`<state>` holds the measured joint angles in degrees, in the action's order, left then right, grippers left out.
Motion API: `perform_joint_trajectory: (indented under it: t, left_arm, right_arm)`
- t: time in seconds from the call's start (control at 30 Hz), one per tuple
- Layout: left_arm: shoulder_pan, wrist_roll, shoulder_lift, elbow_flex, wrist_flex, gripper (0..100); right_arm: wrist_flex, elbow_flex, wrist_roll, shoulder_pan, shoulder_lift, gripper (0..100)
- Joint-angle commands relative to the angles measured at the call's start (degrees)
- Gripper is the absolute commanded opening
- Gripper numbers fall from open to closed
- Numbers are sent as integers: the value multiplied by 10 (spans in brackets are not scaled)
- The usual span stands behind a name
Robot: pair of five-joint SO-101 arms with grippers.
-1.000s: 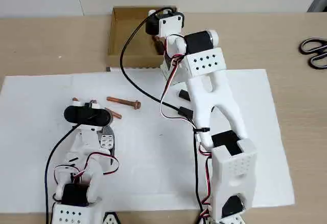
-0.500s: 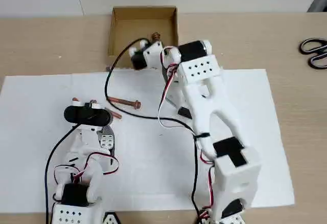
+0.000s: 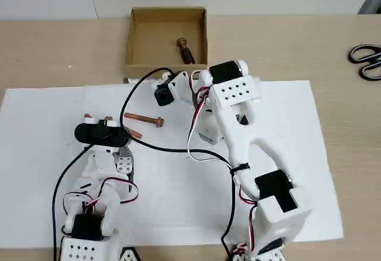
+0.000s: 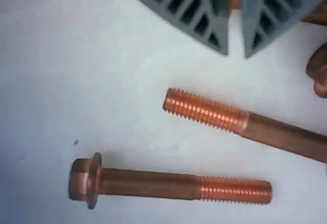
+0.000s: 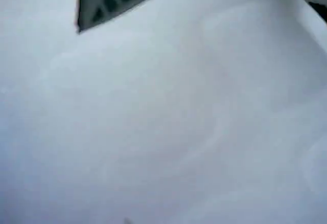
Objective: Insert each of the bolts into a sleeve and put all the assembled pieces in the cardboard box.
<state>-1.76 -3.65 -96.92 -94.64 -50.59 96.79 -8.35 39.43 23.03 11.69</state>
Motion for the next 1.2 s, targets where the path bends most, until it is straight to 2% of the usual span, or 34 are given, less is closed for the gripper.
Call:
perform_joint_trajectory:
  t: [0.0, 0.3, 0.83, 1.07, 1.17]
  left_arm:
    - [3, 2, -6, 3, 10, 6]
    - [7, 2, -6, 3, 10, 6]
    - [18, 2, -6, 3, 10, 6]
    - [18, 2, -6, 3, 10, 6]
    - [18, 2, -6, 3, 10, 6]
  right_arm:
    - [-29, 22, 16, -2, -28, 183]
    - [-102, 71, 40, -21, -23, 183]
    - [-160, 71, 56, -29, 66, 180]
    - [-186, 70, 54, -29, 102, 41]
    - [-192, 70, 53, -29, 109, 32]
